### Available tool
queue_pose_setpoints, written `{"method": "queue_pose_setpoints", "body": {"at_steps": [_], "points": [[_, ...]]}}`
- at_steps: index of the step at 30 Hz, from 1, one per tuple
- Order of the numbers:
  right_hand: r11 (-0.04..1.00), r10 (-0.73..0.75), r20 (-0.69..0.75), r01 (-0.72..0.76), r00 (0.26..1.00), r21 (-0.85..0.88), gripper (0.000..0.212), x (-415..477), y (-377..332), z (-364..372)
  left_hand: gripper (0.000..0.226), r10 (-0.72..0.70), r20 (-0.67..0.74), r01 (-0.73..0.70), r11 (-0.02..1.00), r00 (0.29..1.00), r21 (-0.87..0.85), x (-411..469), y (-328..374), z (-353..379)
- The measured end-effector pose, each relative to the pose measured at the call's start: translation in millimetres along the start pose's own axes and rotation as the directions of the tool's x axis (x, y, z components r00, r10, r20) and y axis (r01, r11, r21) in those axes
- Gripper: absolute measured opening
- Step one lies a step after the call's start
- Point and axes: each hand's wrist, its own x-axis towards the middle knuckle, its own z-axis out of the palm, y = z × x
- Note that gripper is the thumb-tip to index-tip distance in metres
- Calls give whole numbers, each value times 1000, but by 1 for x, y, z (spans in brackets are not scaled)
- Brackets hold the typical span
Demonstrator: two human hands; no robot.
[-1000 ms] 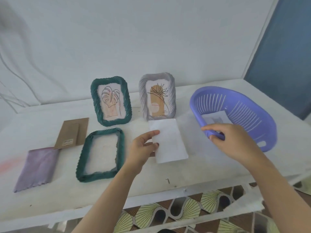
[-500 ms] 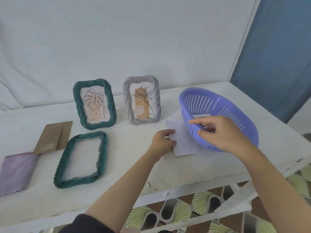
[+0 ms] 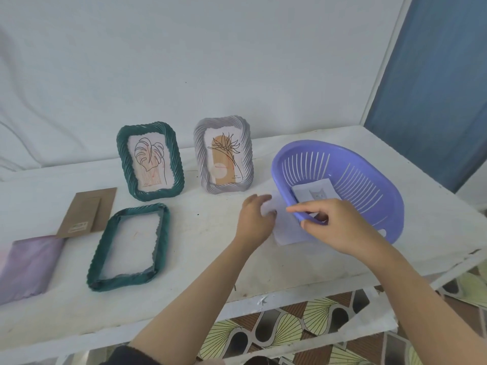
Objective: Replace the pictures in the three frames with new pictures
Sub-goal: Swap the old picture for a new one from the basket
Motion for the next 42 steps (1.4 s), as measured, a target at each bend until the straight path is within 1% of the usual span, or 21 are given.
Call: {"method": "queue_pose_setpoints", "body": {"at_steps": [1, 3, 5, 6, 7, 8, 10, 12, 14, 16, 17, 19, 21, 24, 28, 32, 35, 37, 39, 41, 42], "points": [[1000, 2, 9, -2, 1000, 25, 27, 0, 0, -1, 40, 57, -57, -58, 998, 997, -20, -2, 2, -2], [990, 29, -7, -28, 1000, 135, 23, 1, -1, -5, 39, 146, -108, -159, 980, 983, -123, -7, 9, -7], [966, 79, -45, -65, 996, 252, 22, 6, 2, -12, 40, 238, -105, -253, 954, 966, -163, -10, 16, -13], [959, 109, -71, -86, 992, 269, 22, 10, 4, -16, 42, 286, -89, -297, 943, 954, -153, -11, 17, -15], [962, 142, -98, -114, 985, 248, 23, 15, 8, -20, 43, 323, -57, -328, 935, 945, -133, -11, 19, -16], [970, 175, -116, -151, 978, 190, 23, 21, 14, -24, 44, 345, -23, -345, 933, 938, -101, -11, 20, -16], [965, 261, -100, -263, 960, -8, 25, 37, 29, -30, 45, 362, 39, -363, 932, 931, 3, -9, 20, -14], [902, 373, -24, -368, 928, -227, 35, 51, 43, -33, 43, 359, 72, -364, 929, 930, 64, -9, 22, -12], [819, 474, 65, -412, 878, -399, 52, 59, 48, -33, 42, 361, 67, -365, 929, 930, 61, -10, 22, -13], [752, 541, 118, -417, 833, -511, 66, 62, 48, -30, 41, 357, 64, -360, 932, 932, 50, -10, 21, -14], [730, 561, 123, -420, 818, -539, 69, 62, 48, -29, 41, 355, 69, -358, 932, 932, 45, -10, 20, -14], [717, 578, 86, -455, 812, -528, 69, 62, 50, -27, 40, 351, 71, -354, 935, 934, 33, -9, 19, -13], [749, 561, 11, -502, 828, -431, 62, 62, 55, -27, 40, 345, 70, -348, 937, 936, 19, -10, 19, -11], [814, 490, -118, -501, 864, -294, 55, 61, 62, -30, 41, 343, 75, -344, 939, 937, 10, -10, 19, -10], [852, 386, -258, -450, 886, -270, 45, 56, 62, -34, 41, 333, 81, -335, 942, 939, 7, -10, 20, -11], [871, 324, -432, -443, 842, -212, 49, 50, 57, -38, 41, 319, 87, -322, 946, 944, 31, -11, 23, -13], [874, 260, -532, -430, 806, -225, 47, 43, 50, -40, 44, 313, 83, -319, 946, 946, 58, -12, 26, -15], [910, 210, -564, -370, 799, -185, 43, 39, 45, -40, 47, 328, 74, -332, 941, 942, 60, -13, 30, -17], [963, 168, -555, -256, 815, -85, 38, 35, 38, -38, 46, 381, 48, -383, 924, 923, 25, -14, 35, -19], [993, 93, -530, -117, 843, -12, 34, 29, 26, -33, 40, 398, 21, -393, 913, 917, -108, -17, 44, -20], [999, 38, -517, -39, 855, 9, 33, 26, 19, -30, 37, 367, 23, -354, 912, 930, -209, -19, 51, -21]]}}
